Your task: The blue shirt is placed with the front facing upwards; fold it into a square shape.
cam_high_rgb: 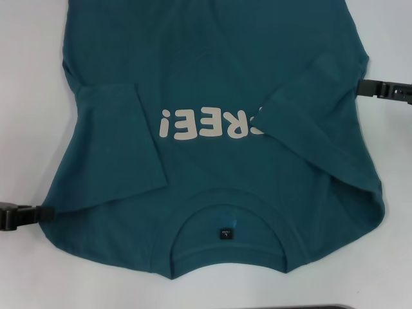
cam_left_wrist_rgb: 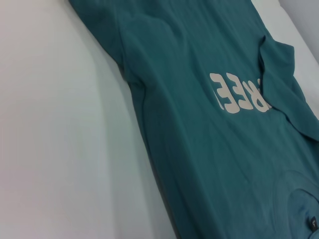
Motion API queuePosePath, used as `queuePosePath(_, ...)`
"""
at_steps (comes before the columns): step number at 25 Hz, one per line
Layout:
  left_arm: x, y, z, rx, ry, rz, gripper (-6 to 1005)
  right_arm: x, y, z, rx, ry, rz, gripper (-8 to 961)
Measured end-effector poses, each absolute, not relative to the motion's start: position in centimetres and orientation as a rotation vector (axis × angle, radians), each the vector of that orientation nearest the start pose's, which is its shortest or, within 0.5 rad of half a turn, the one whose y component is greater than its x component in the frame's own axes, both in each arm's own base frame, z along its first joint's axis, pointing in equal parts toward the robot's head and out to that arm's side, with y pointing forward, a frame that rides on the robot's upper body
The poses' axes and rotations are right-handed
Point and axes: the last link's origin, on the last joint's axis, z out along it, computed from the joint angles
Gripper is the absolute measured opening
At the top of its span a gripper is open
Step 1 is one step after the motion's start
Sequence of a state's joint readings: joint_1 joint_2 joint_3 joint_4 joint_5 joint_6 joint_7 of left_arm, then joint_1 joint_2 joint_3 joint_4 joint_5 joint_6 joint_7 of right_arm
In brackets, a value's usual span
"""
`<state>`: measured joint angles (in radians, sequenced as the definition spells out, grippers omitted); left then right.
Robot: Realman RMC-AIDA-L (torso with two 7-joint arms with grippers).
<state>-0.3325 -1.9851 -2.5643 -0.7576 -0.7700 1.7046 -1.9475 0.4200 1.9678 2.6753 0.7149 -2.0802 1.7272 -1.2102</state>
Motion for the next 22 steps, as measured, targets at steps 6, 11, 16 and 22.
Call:
queuePosePath(6, -36.1, 24.8, 4.9, -2.471, -1.656, -0.298, 24, 32.5, 29.3, 7.9, -2.39, 1.453, 0.789, 709)
queuePosePath(11, -36.0, 24.8, 4.9, -2.478, -1.657, -0.292, 2, 33.5, 27.8, 8.4, -2.383, 1.583, 0.689, 707)
queuePosePath(16, -36.2, 24.7, 4.8, -2.478, -1.666, -0.277, 2, 34.4, 25.8, 8.7, -2.35, 1.77, 0.576, 704)
queuePosePath(22, -36.2, 24.6, 4.7, -2.476, -1.667, -0.263, 3, 35.9, 23.6, 9.2, -2.254, 1.948, 0.488, 698)
